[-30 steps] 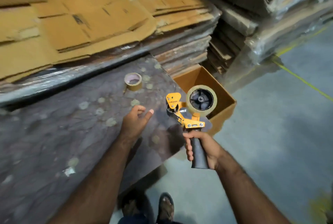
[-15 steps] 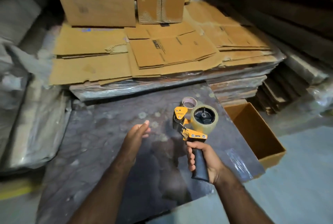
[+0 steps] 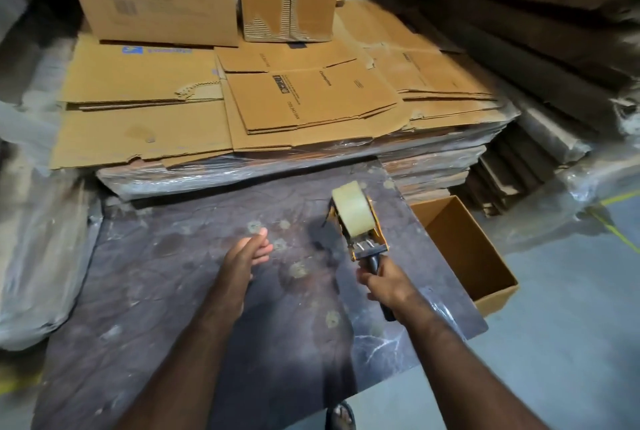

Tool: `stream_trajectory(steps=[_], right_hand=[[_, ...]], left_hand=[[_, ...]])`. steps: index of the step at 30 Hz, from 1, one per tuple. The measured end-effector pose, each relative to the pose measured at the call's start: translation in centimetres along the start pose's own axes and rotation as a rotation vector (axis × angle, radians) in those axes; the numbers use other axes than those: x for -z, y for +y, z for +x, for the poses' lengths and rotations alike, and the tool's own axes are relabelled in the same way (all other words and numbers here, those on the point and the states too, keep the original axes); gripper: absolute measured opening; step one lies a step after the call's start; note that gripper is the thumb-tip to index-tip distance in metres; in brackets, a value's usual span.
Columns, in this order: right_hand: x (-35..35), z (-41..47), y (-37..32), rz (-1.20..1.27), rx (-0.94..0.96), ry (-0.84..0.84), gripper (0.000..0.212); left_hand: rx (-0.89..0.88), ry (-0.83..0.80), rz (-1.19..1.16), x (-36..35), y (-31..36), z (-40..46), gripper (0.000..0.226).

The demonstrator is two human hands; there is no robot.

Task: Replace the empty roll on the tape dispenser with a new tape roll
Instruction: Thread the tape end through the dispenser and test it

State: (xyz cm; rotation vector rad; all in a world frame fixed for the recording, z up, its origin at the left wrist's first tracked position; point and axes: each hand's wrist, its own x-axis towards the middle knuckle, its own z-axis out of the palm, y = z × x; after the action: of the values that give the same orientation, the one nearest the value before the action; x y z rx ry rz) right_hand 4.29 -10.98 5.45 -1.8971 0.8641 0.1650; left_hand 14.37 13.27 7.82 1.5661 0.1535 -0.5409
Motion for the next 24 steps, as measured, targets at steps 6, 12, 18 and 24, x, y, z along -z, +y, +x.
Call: stream_trajectory(steps=[6,12,18,24], right_hand=[[0.2,2.7,2.3,-0.670,0.070,0.183,0.034],[-2.2,6.2,6.0,-0.914,-0.097,0.214,0.053],[-2.8,8.0,9.0,-0.883,-0.145,0.185,0.066],[-3.3,8.7,8.4,-0.736,-0.188,0.143,0.057]], left_hand=[[0.031,0.013,0.015,-3.4,-1.4,0.5,0.070],[0.014,0.067,0.021,-5.7,-3.4,0.4,0.040],[0.017,0.122,-0.018,-4.9,-5.6,-0.7,0.038],[0.068,0.167,-0.032,-3.8,-8.0,-1.2,0.045]])
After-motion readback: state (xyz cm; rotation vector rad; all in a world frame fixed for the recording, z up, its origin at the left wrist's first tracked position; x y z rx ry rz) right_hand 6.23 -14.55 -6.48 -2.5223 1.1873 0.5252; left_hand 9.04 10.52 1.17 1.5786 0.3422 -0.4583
